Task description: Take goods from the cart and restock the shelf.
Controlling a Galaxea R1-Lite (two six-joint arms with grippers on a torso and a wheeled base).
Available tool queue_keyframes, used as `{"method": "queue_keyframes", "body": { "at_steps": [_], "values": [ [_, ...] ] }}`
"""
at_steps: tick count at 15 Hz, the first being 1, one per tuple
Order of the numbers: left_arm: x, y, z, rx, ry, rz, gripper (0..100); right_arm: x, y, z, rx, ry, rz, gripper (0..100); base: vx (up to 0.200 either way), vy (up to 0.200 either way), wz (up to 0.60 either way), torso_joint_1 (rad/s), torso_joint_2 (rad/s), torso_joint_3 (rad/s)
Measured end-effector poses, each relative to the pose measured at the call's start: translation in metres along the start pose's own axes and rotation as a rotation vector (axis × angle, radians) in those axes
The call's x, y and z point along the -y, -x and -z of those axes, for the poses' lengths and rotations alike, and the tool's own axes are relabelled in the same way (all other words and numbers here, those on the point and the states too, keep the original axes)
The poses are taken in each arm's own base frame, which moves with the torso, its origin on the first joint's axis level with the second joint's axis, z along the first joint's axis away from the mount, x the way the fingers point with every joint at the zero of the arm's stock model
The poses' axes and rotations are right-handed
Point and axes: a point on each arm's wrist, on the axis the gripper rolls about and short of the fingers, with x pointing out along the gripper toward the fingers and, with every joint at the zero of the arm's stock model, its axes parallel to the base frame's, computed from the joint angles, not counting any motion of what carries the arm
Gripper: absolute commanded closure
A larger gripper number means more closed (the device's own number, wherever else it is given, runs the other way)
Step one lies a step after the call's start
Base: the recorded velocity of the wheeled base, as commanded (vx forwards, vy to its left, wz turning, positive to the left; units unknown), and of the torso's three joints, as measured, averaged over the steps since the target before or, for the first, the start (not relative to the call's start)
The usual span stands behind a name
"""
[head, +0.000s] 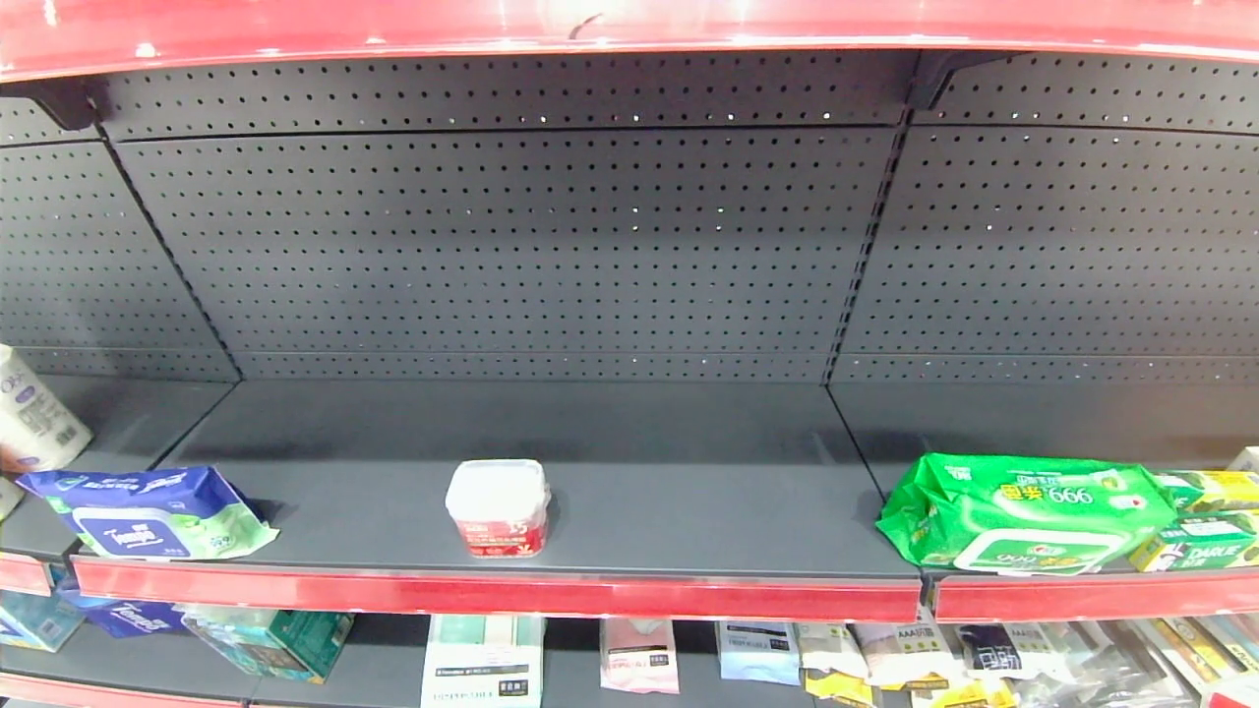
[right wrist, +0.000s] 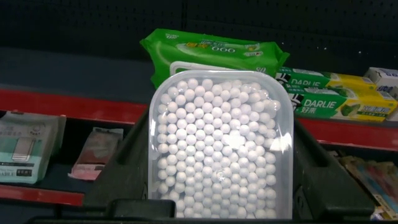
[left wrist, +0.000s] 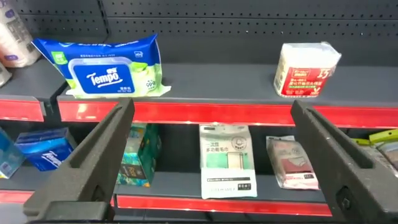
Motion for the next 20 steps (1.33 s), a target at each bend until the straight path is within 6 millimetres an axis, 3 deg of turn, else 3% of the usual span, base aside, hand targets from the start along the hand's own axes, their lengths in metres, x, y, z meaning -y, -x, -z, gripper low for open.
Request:
{"method": "queue_keyframes", "body": {
  "at_steps": [6, 12, 14, 16, 20],
  "values": [
    [0.0, 0.0, 0.0, 0.0, 0.0, 0.0, 0, 0.0, 0.0, 0.0, 0.0, -0.03, 0.002, 100, 0.0, 0.0, 0.6, 0.003, 0.0, 0.004],
    [0.0, 0.0, 0.0, 0.001, 0.0, 0.0, 0, -0.001, 0.0, -0.002, 0.009, -0.028, -0.036, 100, 0.0, 0.0, 0.0, 0.0, 0.0, 0.0],
    [0.0, 0.0, 0.0, 0.0, 0.0, 0.001, 0, 0.001, 0.001, -0.02, 0.034, -0.027, -0.059, 100, 0.0, 0.0, 0.0, 0.0, 0.0, 0.0],
    [0.0, 0.0, 0.0, 0.0, 0.0, 0.0, 0, 0.004, -0.004, -0.05, 0.027, -0.021, -0.083, 100, 0.0, 0.0, 0.0, 0.0, 0.0, 0.0],
    [0.0, 0.0, 0.0, 0.0, 0.0, 0.0, 0, 0.007, -0.032, -0.098, -0.034, -0.014, -0.251, 100, 0.0, 0.0, 0.0, 0.0, 0.0, 0.0]
  ]
}}
